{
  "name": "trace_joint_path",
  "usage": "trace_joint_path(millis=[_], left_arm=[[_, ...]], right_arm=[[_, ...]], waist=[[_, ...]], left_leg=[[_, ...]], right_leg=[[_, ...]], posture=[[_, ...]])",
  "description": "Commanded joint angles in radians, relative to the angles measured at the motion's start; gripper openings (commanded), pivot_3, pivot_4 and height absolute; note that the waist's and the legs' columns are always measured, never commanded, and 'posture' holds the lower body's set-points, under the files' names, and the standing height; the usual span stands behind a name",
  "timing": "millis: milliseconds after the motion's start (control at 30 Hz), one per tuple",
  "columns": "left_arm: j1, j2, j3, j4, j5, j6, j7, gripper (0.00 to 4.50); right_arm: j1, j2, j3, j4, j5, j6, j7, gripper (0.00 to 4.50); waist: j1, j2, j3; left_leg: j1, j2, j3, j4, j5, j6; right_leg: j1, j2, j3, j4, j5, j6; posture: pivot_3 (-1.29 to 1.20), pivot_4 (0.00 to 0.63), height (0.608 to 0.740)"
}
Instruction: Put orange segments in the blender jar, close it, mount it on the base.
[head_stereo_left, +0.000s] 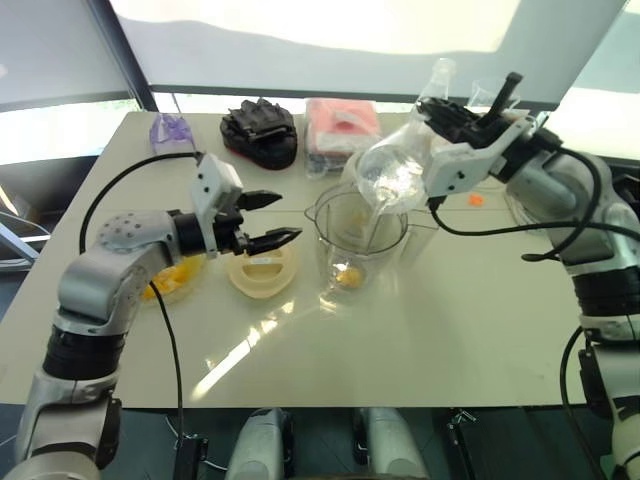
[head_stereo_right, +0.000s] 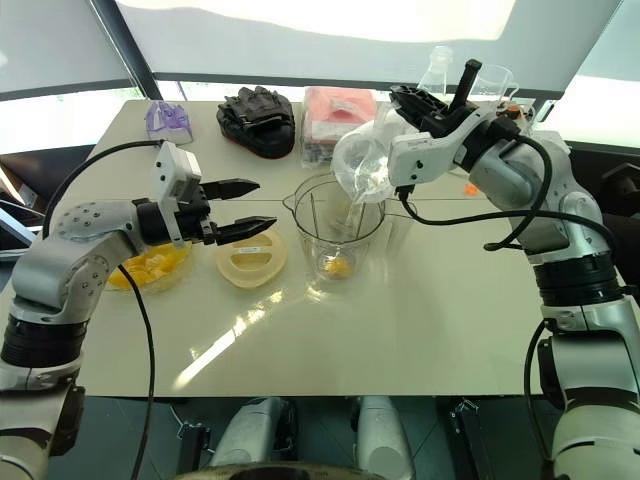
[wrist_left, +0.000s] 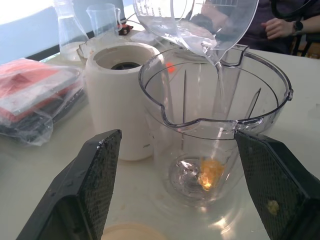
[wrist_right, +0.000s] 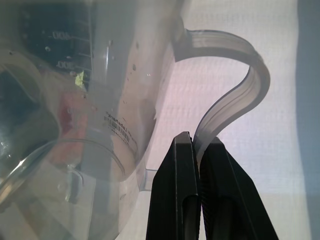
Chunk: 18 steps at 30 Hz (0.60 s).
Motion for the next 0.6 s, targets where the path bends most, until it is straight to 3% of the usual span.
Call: trace_joint_path(millis=[33, 167, 333, 600], left_arm=[[-0.029, 0.001, 0.010, -0.021, -0.003, -0.009, -0.001, 3.78], [-0.030, 0.000, 0.010, -0.020, -0.002, -0.009, -0.001, 3.78], [-0.029, 0.001, 0.011, -0.026, -0.006, -0.006, -0.002, 3.78], [-0.044, 0.017, 0.028, -0.035, -0.077, 0.036, -0.054, 3.78]], right_arm=[[-0.045, -0.022, -0.016, -0.011, -0.014, -0.015, -0.040, 0.10], [-0.046, -0.013, -0.022, -0.002, -0.012, -0.010, -0.052, 0.10], [-0.021, 0.037, -0.061, 0.001, 0.135, 0.093, 0.021, 0.10], [0.141, 0.151, -0.240, -0.206, 0.594, 0.597, 0.245, 0.10]], waist=[[0.000, 0.000, 0.000], [-0.001, 0.000, 0.000], [-0.001, 0.000, 0.000], [0.006, 0.000, 0.000]], left_leg=[[0.000, 0.000, 0.000, 0.000, 0.000, 0.000], [0.000, 0.000, 0.000, 0.000, 0.000, 0.000], [0.000, 0.000, 0.001, 0.000, 0.000, -0.001], [0.001, 0.000, -0.001, 0.000, 0.000, 0.000]], right_leg=[[0.000, 0.000, 0.000, 0.000, 0.000, 0.000], [0.000, 0.000, 0.000, 0.000, 0.000, 0.000], [0.000, 0.000, 0.000, 0.000, 0.001, 0.002], [0.003, 0.000, -0.001, 0.000, 0.002, 0.003]], posture=[[0.00, 0.150, 0.740], [0.00, 0.150, 0.740], [0.00, 0.150, 0.740], [0.00, 0.150, 0.740]])
